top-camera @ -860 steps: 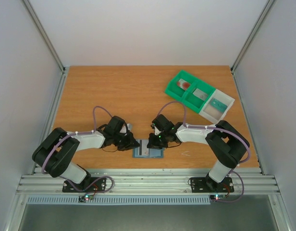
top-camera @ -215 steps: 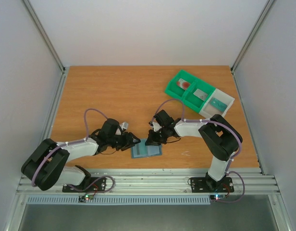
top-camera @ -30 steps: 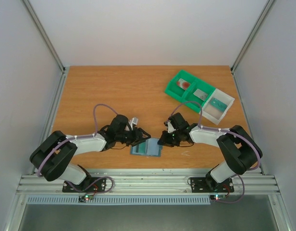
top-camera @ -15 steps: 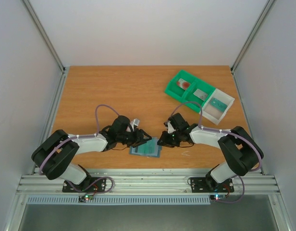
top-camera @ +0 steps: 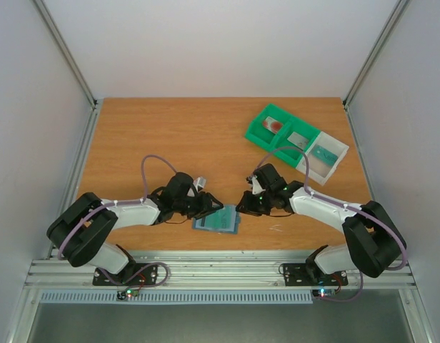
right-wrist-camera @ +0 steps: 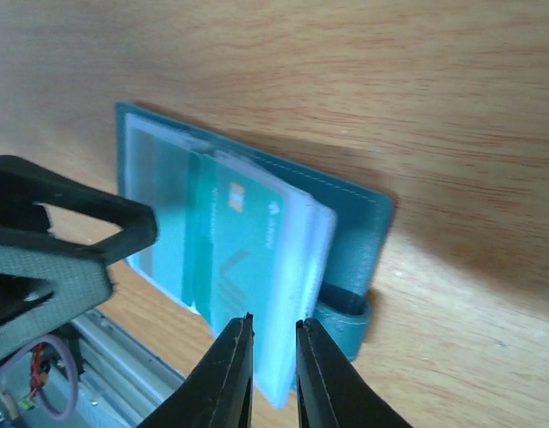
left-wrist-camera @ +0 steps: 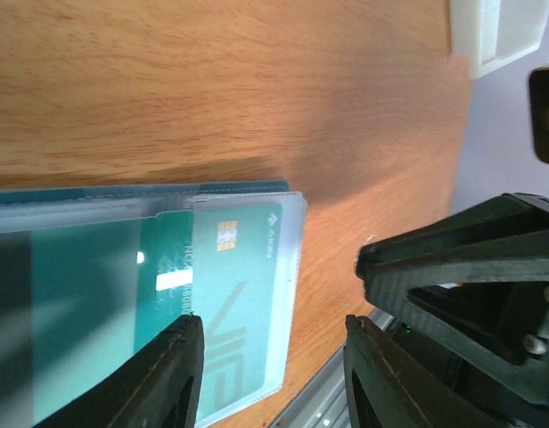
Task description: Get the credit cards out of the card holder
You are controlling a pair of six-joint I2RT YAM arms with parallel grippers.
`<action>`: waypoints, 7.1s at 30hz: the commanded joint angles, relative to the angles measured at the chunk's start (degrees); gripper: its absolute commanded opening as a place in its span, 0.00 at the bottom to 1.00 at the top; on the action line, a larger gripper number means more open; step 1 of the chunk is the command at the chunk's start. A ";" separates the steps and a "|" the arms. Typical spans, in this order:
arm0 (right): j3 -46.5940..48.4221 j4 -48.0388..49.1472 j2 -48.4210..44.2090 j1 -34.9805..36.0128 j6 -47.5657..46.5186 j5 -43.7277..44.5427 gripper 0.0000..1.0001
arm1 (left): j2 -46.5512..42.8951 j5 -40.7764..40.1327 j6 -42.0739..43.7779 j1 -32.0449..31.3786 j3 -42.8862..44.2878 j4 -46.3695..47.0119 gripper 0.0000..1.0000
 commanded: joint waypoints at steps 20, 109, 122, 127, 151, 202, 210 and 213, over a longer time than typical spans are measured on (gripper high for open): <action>5.26 1.49 9.44 4.08 0.70 -2.33 0.12 | 3.30 -3.85 4.97 -0.28 -1.02 -3.54 0.43; -0.11 31.68 -1.40 3.40 25.88 -14.66 0.36 | -36.77 -16.20 -4.60 0.52 -9.01 2.03 0.00; -2.17 39.77 -3.46 2.93 21.52 -22.19 0.01 | -36.90 -15.78 -4.69 0.56 -12.01 5.83 0.16; -0.91 26.71 -7.30 2.80 7.79 -25.87 0.01 | -39.52 -9.92 1.86 0.93 -12.00 6.07 0.37; 5.84 5.22 -11.76 2.96 -8.17 -39.86 0.01 | -37.27 19.80 18.35 3.18 -1.87 -12.67 0.09; -3.94 43.10 -13.91 2.92 29.99 -16.30 0.22 | -41.58 -11.72 -4.43 3.80 -9.98 10.46 0.00; -4.82 46.52 -12.83 2.94 32.44 -16.56 0.17 | -41.83 -12.15 -4.49 3.80 -10.14 10.38 0.00; -5.06 46.95 -12.73 2.91 32.82 -16.40 0.14 | -42.21 -12.52 -4.51 3.80 -10.37 10.31 0.00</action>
